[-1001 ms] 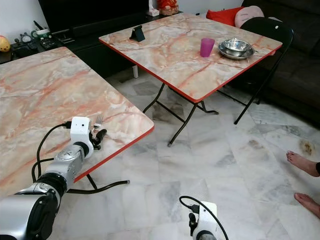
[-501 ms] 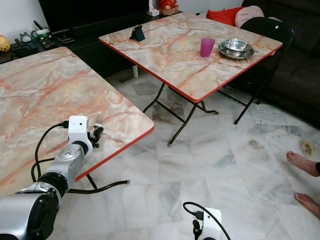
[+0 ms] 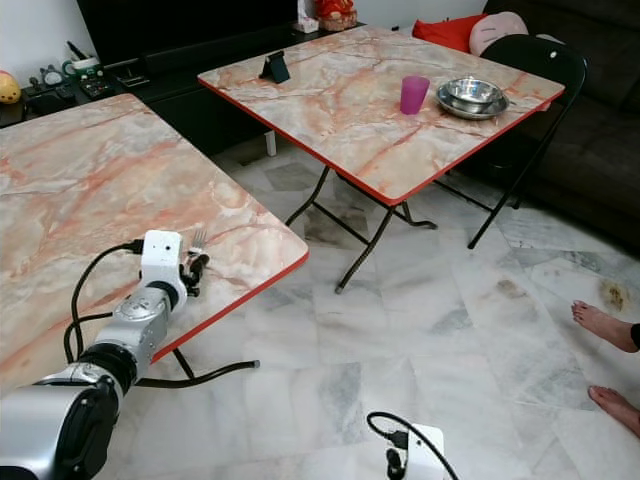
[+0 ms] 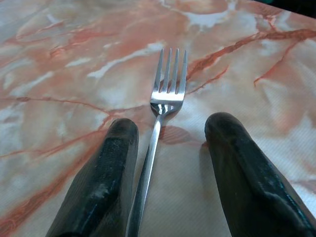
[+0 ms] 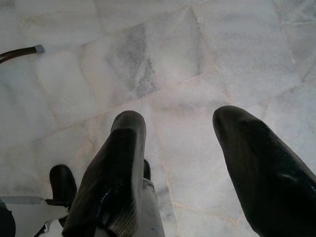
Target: Setting the table
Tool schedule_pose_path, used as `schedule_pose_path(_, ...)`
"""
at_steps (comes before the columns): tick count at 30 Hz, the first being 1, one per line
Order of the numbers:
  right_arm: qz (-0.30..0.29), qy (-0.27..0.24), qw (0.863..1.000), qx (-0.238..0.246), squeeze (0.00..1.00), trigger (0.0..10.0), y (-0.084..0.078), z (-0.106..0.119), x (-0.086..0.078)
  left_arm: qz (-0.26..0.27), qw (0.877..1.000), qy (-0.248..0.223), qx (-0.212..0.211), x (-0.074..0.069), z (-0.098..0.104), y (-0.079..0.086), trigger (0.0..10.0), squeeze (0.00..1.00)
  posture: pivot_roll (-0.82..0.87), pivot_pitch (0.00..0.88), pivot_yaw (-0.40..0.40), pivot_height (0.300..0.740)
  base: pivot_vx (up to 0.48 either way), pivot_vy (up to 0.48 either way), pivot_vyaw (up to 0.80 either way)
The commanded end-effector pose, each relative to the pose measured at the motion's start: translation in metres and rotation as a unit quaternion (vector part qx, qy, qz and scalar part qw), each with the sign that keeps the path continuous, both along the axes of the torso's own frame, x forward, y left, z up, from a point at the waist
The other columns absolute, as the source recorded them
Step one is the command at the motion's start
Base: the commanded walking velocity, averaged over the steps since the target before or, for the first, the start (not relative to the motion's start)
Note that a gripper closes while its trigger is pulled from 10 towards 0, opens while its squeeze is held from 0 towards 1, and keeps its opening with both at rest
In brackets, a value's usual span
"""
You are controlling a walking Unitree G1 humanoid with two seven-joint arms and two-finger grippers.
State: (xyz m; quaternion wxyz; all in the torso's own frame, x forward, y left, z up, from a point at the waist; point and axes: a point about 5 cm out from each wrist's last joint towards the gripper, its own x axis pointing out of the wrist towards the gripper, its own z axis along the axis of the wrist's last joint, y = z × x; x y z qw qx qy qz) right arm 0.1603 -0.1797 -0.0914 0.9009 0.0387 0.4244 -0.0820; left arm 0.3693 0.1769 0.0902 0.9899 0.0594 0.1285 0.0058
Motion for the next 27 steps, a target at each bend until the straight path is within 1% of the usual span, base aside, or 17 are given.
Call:
schedule_pose_path(1, 0.003, -0.002, 1.000, -0.001, 0.00, 10.0, 0.002, 0.000, 0.001, -0.001, 1.000, 0.026, 0.010, -0.006, -0.011, -0.001, 10.0, 0.00, 0.01, 0.000, -0.060, 0.740, 0.000, 0.000, 0.00)
schedule_pose_path(3, 0.004, -0.004, 1.000, -0.001, 0.00, 10.0, 0.002, 0.001, 0.003, -0.001, 1.000, 0.029, 0.008, -0.006, -0.012, -0.001, 10.0, 0.00, 0.01, 0.000, -0.061, 0.740, 0.000, 0.000, 0.00)
schedule_pose_path(4, 0.005, -0.007, 1.000, -0.001, 0.00, 10.0, 0.002, 0.003, 0.008, -0.003, 0.999, 0.038, 0.004, -0.007, -0.014, -0.002, 10.0, 0.00, 0.01, 0.000, -0.061, 0.740, 0.000, 0.000, 0.00)
schedule_pose_path(5, 0.005, -0.007, 1.000, -0.001, 0.00, 10.0, 0.002, 0.003, 0.008, -0.003, 0.999, 0.038, 0.004, -0.007, -0.014, -0.002, 10.0, 0.00, 0.01, 0.000, -0.061, 0.740, 0.000, 0.000, 0.00)
schedule_pose_path(6, 0.007, -0.010, 1.000, -0.001, 0.00, 10.0, 0.004, 0.005, 0.014, -0.005, 0.999, 0.046, -0.009, -0.008, -0.017, -0.002, 10.0, 0.00, 0.01, 0.000, -0.061, 0.740, 0.000, 0.000, 0.00)
schedule_pose_path(8, 0.007, -0.011, 1.000, -0.001, 0.00, 10.0, 0.004, 0.006, 0.015, -0.006, 0.999, 0.048, -0.013, -0.008, -0.017, -0.003, 10.0, 0.00, 0.01, 0.000, -0.061, 0.740, 0.000, 0.000, 0.00)
schedule_pose_path(10, 0.010, -0.012, 1.000, 0.001, 0.00, 10.0, 0.009, 0.007, 0.020, -0.010, 0.998, 0.054, -0.026, -0.009, -0.019, -0.003, 10.0, 0.00, 0.01, 0.000, -0.062, 0.740, 0.000, 0.000, 0.00)
schedule_pose_path(11, 0.010, -0.012, 1.000, 0.001, 0.00, 10.0, 0.009, 0.007, 0.020, -0.010, 0.998, 0.054, -0.026, -0.009, -0.019, -0.003, 10.0, 0.00, 0.01, 0.000, -0.062, 0.740, 0.000, 0.000, 0.00)
schedule_pose_path(13, 0.013, -0.015, 1.000, 0.003, 0.00, 10.0, 0.014, 0.010, 0.028, -0.015, 0.998, 0.057, -0.033, -0.009, -0.020, -0.004, 10.0, 0.00, 0.01, 0.000, -0.062, 0.740, 0.000, 0.000, 0.00)
schedule_pose_path(14, 0.013, -0.015, 1.000, 0.003, 0.00, 10.0, 0.014, 0.010, 0.028, -0.015, 0.998, 0.057, -0.033, -0.009, -0.020, -0.004, 10.0, 0.00, 0.01, 0.000, -0.062, 0.740, 0.000, 0.000, 0.00)
schedule_pose_path(16, 0.015, -0.016, 1.000, 0.004, 0.00, 10.0, 0.016, 0.012, 0.032, -0.020, 0.996, 0.064, -0.057, -0.010, -0.020, -0.004, 10.0, 0.00, 0.01, 0.000, -0.061, 0.740, 0.000, 0.000, 0.00)
schedule_pose_path(19, 0.015, -0.017, 1.000, 0.005, 0.00, 10.0, 0.018, 0.013, 0.035, -0.031, 0.995, 0.071, -0.059, -0.010, -0.021, -0.005, 10.0, 0.00, 0.01, 0.000, -0.060, 0.740, 0.000, 0.000, 0.00)
schedule_pose_path(22, 0.014, -0.015, 1.000, 0.005, 0.00, 10.0, 0.017, 0.010, 0.029, -0.037, 0.995, 0.080, -0.056, -0.011, -0.022, -0.003, 10.0, 0.00, 0.01, 0.000, -0.060, 0.740, 0.000, 0.000, 0.00)
schedule_pose_path(27, 0.015, -0.014, 1.000, 0.005, 0.00, 10.0, 0.017, 0.010, 0.028, -0.037, 0.995, 0.076, -0.054, -0.010, -0.020, 0.003, 10.0, 0.00, 0.02, 0.000, -0.058, 0.740, 0.000, 0.000, 0.00)
